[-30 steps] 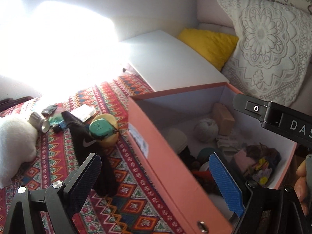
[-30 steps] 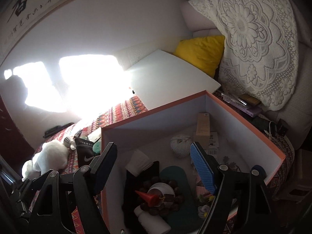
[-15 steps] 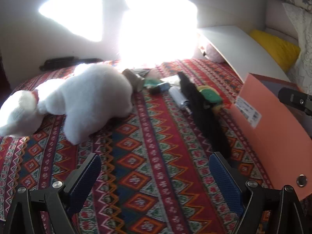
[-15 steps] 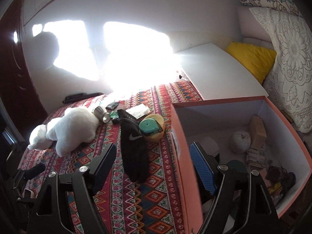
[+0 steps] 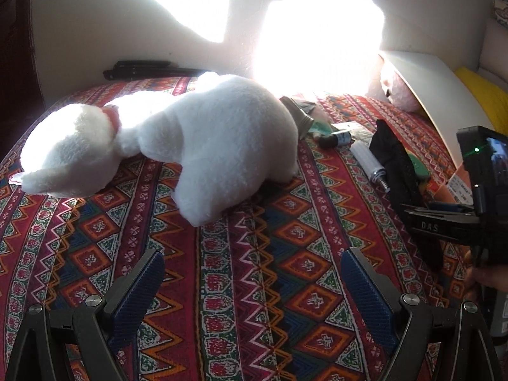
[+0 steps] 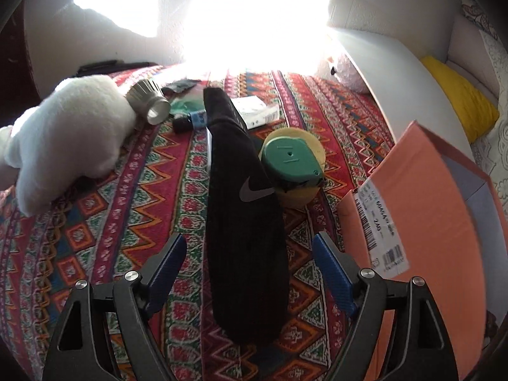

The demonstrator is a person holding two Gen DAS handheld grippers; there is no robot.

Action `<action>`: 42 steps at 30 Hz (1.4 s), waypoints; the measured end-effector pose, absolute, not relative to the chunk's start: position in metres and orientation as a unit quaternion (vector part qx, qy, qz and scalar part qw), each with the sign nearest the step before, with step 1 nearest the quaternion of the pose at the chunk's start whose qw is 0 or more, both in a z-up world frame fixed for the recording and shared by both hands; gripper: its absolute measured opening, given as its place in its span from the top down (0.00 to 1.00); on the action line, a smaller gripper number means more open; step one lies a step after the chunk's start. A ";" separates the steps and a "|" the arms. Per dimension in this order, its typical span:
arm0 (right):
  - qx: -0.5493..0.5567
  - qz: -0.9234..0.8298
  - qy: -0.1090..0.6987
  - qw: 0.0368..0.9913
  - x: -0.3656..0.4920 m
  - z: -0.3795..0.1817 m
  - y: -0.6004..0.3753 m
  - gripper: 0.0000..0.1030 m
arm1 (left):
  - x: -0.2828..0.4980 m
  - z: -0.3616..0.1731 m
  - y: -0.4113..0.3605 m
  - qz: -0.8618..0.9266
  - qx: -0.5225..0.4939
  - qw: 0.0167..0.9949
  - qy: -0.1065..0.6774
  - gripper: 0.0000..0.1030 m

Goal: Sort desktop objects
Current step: 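Grasp the white LED bulb with the left tool while the right tool grasps the black Nike sock, then carry the LED bulb and black sock into the orange box and release them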

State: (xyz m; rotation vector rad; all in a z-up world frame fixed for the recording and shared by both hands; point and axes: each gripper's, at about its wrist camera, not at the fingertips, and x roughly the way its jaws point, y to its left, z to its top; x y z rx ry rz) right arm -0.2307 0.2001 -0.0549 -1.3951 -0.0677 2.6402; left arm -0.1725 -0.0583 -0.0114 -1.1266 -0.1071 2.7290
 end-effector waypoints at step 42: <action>-0.424 0.890 0.158 -0.055 -0.091 0.017 0.259 0.84 | -0.081 -0.084 -0.027 0.875 -0.473 0.082 -0.059 0.70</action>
